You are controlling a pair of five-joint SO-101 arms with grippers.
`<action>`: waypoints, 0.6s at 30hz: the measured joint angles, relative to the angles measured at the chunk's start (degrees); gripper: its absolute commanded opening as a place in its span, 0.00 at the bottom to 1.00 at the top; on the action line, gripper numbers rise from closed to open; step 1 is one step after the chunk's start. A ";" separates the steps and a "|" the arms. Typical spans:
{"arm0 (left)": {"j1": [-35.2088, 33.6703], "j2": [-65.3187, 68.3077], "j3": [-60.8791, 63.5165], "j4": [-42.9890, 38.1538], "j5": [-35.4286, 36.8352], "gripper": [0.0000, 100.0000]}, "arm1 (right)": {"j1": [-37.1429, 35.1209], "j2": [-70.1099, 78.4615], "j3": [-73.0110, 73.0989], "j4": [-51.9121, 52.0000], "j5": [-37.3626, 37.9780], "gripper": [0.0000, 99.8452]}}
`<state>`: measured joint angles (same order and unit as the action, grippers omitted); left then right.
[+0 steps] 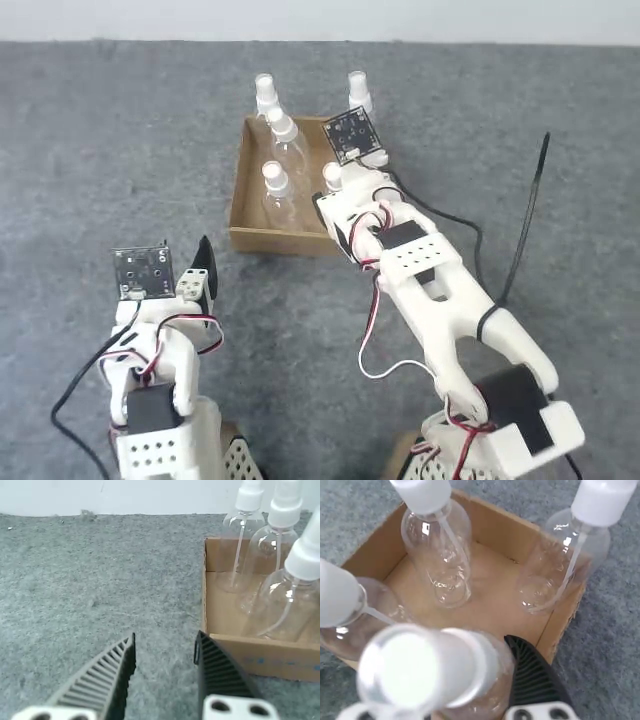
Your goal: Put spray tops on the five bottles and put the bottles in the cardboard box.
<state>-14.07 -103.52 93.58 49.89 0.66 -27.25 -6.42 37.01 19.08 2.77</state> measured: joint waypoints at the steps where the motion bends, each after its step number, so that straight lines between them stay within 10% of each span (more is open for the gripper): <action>1: 0.00 0.00 0.00 0.00 0.00 0.18 | 0.00 0.00 0.00 0.00 0.00 0.11; 18: 0.00 0.00 0.97 0.00 0.00 0.18 | 0.00 0.00 0.00 0.00 0.00 0.14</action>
<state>-14.07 -103.52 94.55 49.89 0.66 -27.25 -6.42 37.01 19.08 2.77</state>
